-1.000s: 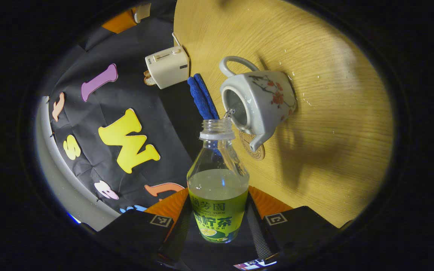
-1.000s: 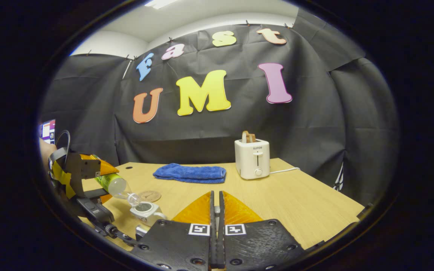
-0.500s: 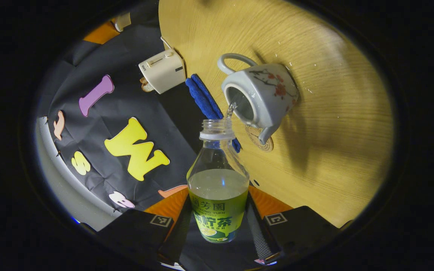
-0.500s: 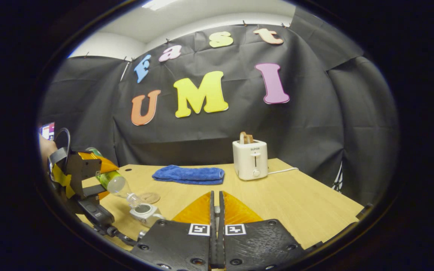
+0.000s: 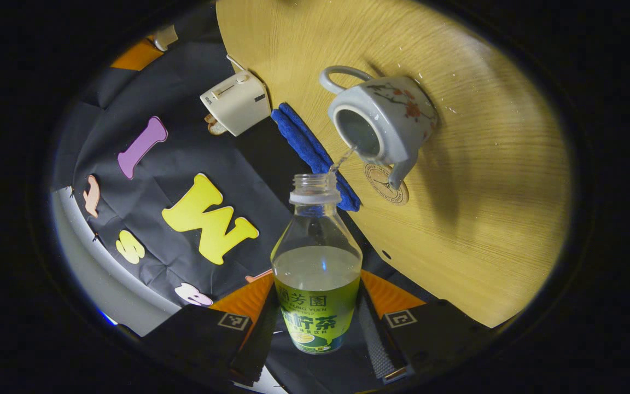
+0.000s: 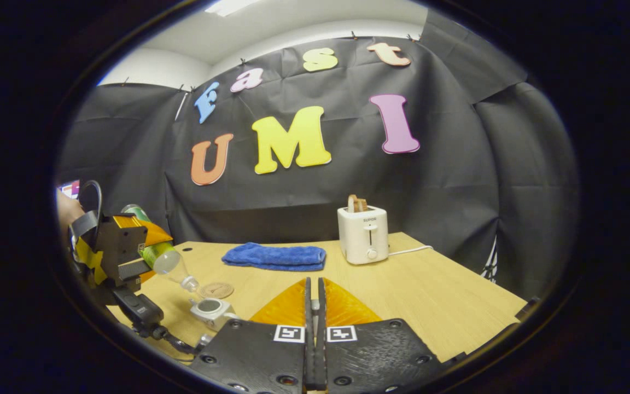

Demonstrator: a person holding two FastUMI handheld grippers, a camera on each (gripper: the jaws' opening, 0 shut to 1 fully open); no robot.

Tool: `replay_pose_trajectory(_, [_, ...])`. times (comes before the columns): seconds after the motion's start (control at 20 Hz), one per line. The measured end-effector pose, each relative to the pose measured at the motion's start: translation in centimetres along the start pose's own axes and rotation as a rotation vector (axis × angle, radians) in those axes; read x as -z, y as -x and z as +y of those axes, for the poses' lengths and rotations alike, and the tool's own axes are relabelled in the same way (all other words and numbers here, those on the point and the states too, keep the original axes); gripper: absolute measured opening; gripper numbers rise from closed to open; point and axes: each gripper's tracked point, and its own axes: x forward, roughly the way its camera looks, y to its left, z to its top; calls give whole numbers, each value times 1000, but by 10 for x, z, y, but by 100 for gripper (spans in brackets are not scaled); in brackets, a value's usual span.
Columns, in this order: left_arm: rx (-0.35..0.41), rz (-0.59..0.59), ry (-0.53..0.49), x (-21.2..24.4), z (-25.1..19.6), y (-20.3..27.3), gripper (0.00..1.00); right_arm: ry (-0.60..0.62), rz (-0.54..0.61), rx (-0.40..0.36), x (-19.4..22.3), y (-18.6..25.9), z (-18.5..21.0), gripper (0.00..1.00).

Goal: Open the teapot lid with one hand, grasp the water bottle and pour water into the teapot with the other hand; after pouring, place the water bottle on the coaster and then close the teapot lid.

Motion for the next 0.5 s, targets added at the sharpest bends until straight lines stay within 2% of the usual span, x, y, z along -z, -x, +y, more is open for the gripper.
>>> replay_pose_trajectory(0.4, [-15, -5, -1, 2, 0, 0, 72, 10, 3, 0, 1, 0, 1, 0])
replay_pose_trajectory(0.5, [-31, -18, 3, 0, 2, -1, 75, 11, 5, 2, 2, -1, 0, 0])
